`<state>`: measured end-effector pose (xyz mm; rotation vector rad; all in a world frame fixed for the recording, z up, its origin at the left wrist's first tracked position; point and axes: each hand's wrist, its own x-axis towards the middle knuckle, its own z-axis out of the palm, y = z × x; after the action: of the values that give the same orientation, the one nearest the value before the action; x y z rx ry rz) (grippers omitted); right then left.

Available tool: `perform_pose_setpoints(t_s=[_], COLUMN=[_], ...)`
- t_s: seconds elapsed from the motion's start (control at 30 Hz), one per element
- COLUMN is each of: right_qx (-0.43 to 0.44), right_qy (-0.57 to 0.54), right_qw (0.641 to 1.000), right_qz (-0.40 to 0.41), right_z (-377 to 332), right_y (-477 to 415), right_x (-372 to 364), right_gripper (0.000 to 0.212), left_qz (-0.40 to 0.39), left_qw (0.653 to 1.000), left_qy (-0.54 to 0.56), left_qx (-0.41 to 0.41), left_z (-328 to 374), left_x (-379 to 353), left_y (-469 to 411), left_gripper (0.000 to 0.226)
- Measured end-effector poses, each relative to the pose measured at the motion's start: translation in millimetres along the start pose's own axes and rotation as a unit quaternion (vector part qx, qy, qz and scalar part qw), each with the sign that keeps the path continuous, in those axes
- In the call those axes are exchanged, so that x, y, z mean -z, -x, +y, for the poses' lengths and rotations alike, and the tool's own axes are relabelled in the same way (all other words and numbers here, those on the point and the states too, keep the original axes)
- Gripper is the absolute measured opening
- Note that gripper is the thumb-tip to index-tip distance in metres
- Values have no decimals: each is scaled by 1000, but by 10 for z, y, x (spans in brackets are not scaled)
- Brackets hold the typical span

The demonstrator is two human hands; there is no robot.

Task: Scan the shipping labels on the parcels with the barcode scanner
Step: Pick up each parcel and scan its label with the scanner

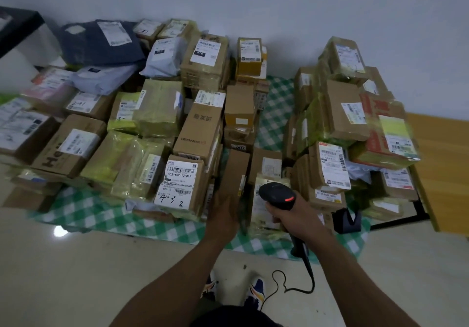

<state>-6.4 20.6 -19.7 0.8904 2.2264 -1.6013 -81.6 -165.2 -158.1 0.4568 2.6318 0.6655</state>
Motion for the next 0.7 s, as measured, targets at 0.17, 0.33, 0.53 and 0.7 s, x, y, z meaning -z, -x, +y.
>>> perform_pose_setpoints(t_s=[0.17, 0.33, 0.53, 0.7], right_qx=[-8, -8, 9, 21], right_qy=[-13, -20, -21, -29], right_qw=[999, 1000, 999, 999], right_qz=[30, 23, 22, 10], right_z=[99, 151, 156, 134], right_y=[-93, -134, -170, -161], right_x=[-65, -74, -66, -27], right_gripper=[50, 47, 34, 37], left_qz=[-24, -2, 3, 35], left_qw=[999, 998, 998, 989], left_qy=[-31, -46, 31, 142], left_qx=[6, 44, 48, 27], left_z=[58, 235, 307, 388], left_x=[-6, 118, 395, 760], left_y=[3, 111, 488, 891], left_gripper=[52, 35, 62, 79])
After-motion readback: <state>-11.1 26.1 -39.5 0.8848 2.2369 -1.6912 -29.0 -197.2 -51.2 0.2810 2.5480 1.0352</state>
